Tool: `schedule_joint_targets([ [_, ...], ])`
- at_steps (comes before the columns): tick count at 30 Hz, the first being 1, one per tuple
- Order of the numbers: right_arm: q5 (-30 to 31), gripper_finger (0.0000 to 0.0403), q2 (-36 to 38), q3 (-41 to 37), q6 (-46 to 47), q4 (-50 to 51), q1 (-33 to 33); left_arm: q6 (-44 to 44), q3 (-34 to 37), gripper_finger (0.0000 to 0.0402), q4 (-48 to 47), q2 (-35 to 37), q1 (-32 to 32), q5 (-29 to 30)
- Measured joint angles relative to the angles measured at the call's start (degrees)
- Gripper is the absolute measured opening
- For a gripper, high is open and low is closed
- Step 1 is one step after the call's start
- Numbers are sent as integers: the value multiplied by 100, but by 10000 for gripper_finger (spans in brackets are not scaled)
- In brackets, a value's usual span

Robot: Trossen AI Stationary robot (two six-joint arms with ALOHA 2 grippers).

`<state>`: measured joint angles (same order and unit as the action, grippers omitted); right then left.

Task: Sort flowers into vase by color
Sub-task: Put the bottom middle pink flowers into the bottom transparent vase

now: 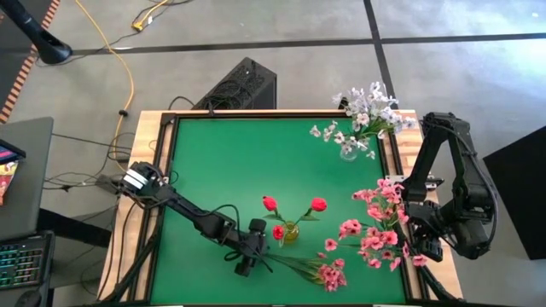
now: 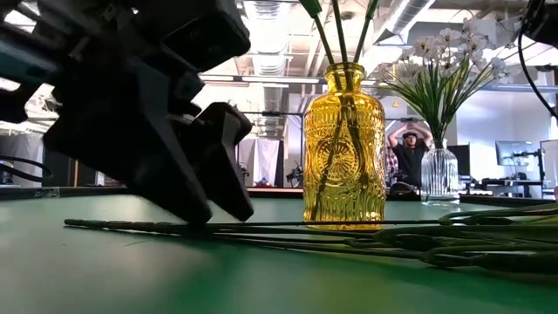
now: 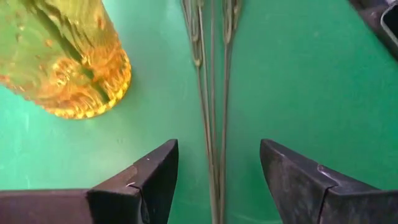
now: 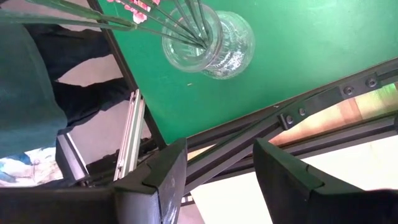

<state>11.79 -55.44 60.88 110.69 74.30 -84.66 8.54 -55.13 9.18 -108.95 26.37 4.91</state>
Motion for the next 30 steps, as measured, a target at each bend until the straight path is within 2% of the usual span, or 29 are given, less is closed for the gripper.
schedule_joint_targets([
  [18,0,209,0,0,-13,25,0,259,-11,209,-129,-147,141,103],
  [22,0,209,0,0,-14,24,0,-44,-11,157,-165,-151,250,154],
  [28,0,209,0,0,-15,24,0,-82,-21,21,-293,-150,337,185],
  [30,0,209,0,0,-14,24,0,41,-17,10,-323,-113,337,225],
])
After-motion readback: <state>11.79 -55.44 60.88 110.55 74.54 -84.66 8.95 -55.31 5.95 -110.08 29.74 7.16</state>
